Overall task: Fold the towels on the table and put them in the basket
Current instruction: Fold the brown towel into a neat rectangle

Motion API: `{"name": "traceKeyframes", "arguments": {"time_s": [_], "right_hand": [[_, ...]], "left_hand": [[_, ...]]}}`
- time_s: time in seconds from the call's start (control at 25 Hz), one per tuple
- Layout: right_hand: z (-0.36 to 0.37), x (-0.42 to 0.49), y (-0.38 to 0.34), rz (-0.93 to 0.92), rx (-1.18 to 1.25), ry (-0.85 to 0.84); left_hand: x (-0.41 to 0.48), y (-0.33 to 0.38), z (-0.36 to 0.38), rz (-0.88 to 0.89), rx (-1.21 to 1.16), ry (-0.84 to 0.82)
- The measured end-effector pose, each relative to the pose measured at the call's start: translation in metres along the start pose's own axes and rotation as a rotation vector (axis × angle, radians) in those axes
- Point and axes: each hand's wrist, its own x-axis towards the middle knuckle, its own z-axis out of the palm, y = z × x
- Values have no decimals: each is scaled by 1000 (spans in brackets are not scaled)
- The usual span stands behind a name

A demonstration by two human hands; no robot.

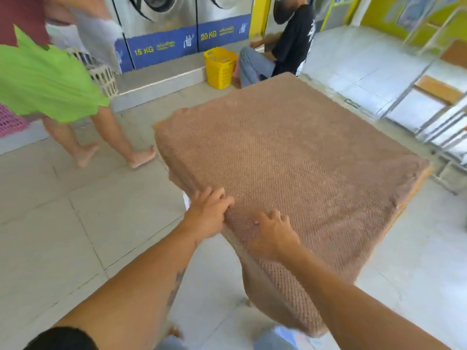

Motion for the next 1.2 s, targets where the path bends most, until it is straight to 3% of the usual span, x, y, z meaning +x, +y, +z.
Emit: {"name": "traceKeyframes", "arguments": {"time_s": [0.16, 0.32, 0.44, 0.6, 0.96, 1.2], "right_hand": [[27, -14, -28, 93, -163, 119], [32, -13, -51, 39, -118, 161], [41, -13, -60, -25, -17, 192], [34, -11, -65, 42, 164, 197], [-9, 18, -60, 63, 188, 202], [-50, 66, -110, -56, 206, 206]], "left_hand": [[9, -13, -7, 76, 57, 0], [-1, -32, -13, 81, 10, -7], [-19, -54, -15, 36, -75, -57], [-34, -82, -23, -33, -271, -112], [-10, -99, -64, -197, -420, -1], [37, -153, -85, -388, -516, 87]]}}
